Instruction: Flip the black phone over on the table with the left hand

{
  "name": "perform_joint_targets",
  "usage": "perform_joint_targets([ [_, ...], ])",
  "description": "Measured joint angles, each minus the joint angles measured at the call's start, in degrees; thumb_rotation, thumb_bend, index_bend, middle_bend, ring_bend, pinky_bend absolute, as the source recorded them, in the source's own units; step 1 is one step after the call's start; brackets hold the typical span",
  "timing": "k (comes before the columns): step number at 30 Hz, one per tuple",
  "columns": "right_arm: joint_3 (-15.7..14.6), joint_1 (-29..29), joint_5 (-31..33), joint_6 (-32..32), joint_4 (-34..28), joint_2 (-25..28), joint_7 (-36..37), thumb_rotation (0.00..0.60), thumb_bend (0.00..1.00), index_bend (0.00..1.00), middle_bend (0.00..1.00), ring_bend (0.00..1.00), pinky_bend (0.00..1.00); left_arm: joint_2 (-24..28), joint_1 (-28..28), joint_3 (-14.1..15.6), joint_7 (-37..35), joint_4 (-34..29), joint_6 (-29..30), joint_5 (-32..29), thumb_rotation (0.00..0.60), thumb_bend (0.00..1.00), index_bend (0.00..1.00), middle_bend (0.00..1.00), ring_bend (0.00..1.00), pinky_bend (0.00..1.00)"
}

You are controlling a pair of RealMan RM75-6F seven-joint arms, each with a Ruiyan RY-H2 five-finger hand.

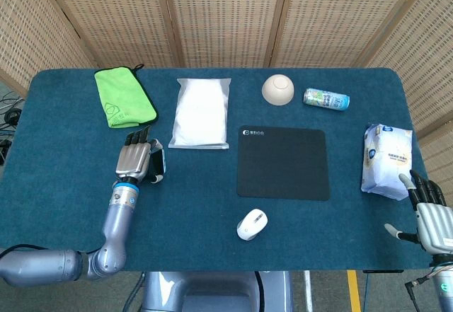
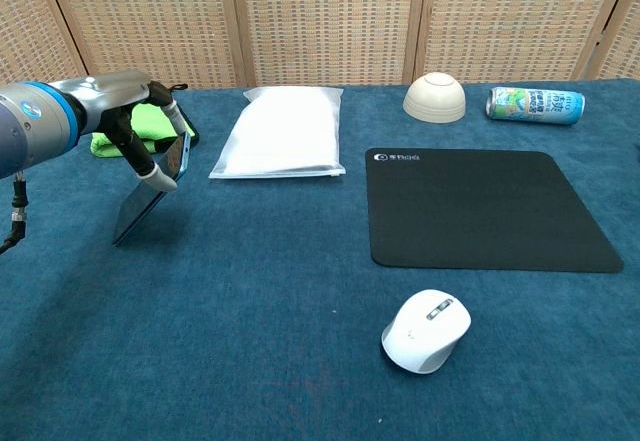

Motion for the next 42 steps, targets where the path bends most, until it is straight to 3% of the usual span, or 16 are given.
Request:
perform_joint_targets([
  [10,0.0,0.1,0.3,-0.4,0.0,-0.2,-0.8,0.600,0.05,0.00,0.00,0.00,0.00,2.1,2.1,-0.7,-5.2,-1.9,-0.7,2.5,0.600,0.38,0.68,0.00,0.00,0.00],
  [27,0.0,0.3,0.6,-0.5,-0.2,-0.7,-2.6,0.600,0.05,0.00,0.00,0.00,0.00,5.3,8.5,1.0,-17.2,-1.7,-3.0,10.4,0.600,0.37,0.68,0.00,0.00,0.00],
  [42,-0.1,0.2,0.4,-0.2,-0.4,-0.8,-3.1,0.600,0.05,0.00,0.00,0.00,0.00,7.9,15.3,3.8,-24.6,-4.6,1.4,21.0,0.600,0.37,0.68,0.00,0.00,0.00],
])
